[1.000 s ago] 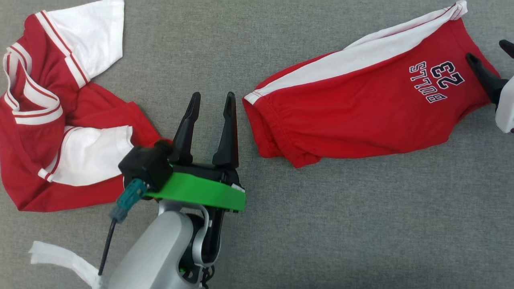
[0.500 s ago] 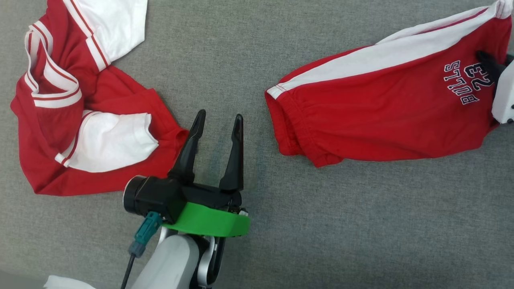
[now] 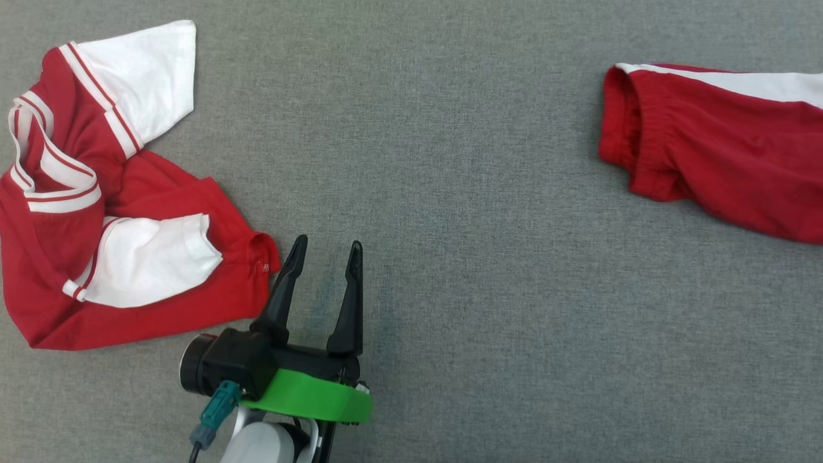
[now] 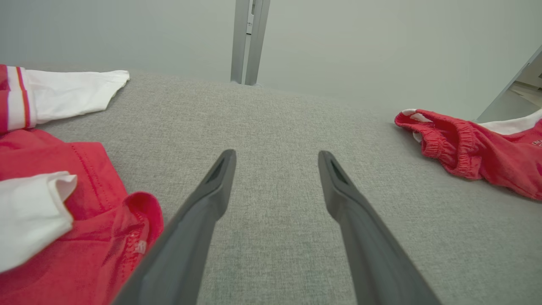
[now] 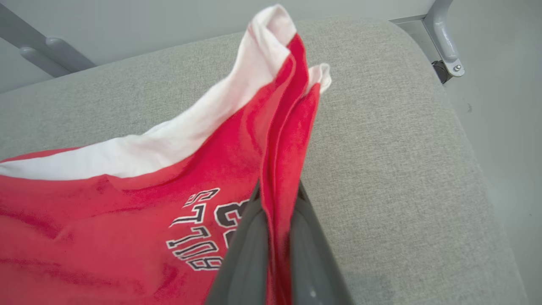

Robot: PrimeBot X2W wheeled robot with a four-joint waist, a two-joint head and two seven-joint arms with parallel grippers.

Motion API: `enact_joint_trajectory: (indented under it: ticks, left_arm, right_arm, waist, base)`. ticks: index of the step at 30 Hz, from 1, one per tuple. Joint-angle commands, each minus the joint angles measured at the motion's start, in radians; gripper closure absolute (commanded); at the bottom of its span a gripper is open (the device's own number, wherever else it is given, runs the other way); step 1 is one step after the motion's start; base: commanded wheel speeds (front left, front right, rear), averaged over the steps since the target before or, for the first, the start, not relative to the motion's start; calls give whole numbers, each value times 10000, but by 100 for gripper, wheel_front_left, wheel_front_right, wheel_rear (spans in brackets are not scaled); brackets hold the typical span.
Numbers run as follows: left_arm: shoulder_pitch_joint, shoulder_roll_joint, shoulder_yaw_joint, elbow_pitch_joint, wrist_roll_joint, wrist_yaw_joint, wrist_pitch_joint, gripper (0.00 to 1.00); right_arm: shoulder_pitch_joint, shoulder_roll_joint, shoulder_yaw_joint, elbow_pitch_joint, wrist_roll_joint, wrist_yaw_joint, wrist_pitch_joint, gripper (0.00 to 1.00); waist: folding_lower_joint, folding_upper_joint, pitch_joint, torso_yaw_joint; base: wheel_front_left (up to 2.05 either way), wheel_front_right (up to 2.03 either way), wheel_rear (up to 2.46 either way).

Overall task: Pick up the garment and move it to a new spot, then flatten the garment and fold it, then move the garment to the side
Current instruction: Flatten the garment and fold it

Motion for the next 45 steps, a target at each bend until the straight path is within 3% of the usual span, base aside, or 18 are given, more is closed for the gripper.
enact_joint_trajectory:
  ticks: [1, 3, 6, 11, 17, 25, 28, 29, 30, 31, 38, 41, 45]
  left_arm:
    - [231, -1, 45, 5, -49, -44, -26, 0]
    - [331, -6, -8, 38, -194, -92, -26, 0]
    - [458, -10, -221, 69, -361, -58, -28, 0]
    - [489, -7, -495, 200, -529, 91, -28, 0]
    - [236, -5, -671, 503, -389, 79, -26, 0]
    - [488, -5, -755, 699, -490, 115, -17, 0]
    - [502, -5, -839, 716, -560, 135, -16, 0]
    - [490, -5, -886, 715, -597, 153, -16, 0]
    - [472, -5, -913, 719, -605, 168, -16, 0]
    - [448, -5, -941, 733, -619, 182, -16, 0]
    - [712, -4, -729, 860, -729, 198, -16, 0]
    - [919, -4, -478, 907, -729, 187, -16, 0]
    - [1268, -4, -46, 858, -512, 144, -16, 0]
  right_arm:
    - [55, -13, -212, -121, -111, 4, 73, 100]
    - [45, 57, -333, -482, -262, 4, 304, 100]
    - [-73, 712, 128, -1395, -312, 4, 751, 100]
    - [-252, 2898, 1261, -2613, -675, 4, 1540, 100]
    - [-730, 5181, 1558, -2149, -2089, 4, 1224, 100]
    - [-1441, 6320, 990, -989, -3601, 4, 475, 100]
    - [-1650, 6533, 921, -558, -3993, 4, 224, 100]
    - [-1694, 6598, 1067, -395, -4134, 4, 166, 89]
    - [-1702, 6658, 1202, -286, -4150, 4, 144, 49]
    - [-1703, 6695, 1383, -198, -4185, 4, 75, 0]
    - [-850, 5968, 2961, -1234, -3975, 4, -1658, 0]
    - [73, 5179, 3675, -2196, -3790, 2, -2754, 0]
    - [1422, 4192, 3825, -3279, -4109, 1, -4507, 0]
  waist:
    - [0, -1, -278, -110]
    - [0, -1, -360, -126]
    - [0, -1, -560, -203]
    - [0, -1, -842, -420]
    - [0, -1, -1026, -268]
    - [0, -1, -1158, 158]
    - [0, -1, -1171, 231]
    - [0, -1, -1177, 251]
    - [0, -1, -1182, 266]
    - [0, -1, -1199, 284]
    - [0, -1, -1628, 177]
    - [0, -1, -2075, -24]
    - [0, -1, -2621, -341]
  base:
    - [0, 0, 0]
    - [0, 0, 0]
    - [0, 0, 0]
    - [0, 0, 0]
    - [0, 0, 0]
    - [0, 0, 0]
    - [0, 0, 0]
    - [0, 0, 0]
    - [0, 0, 0]
    - [0, 0, 0]
    - [0, 0, 0]
    - [0, 0, 0]
    - [0, 0, 0]
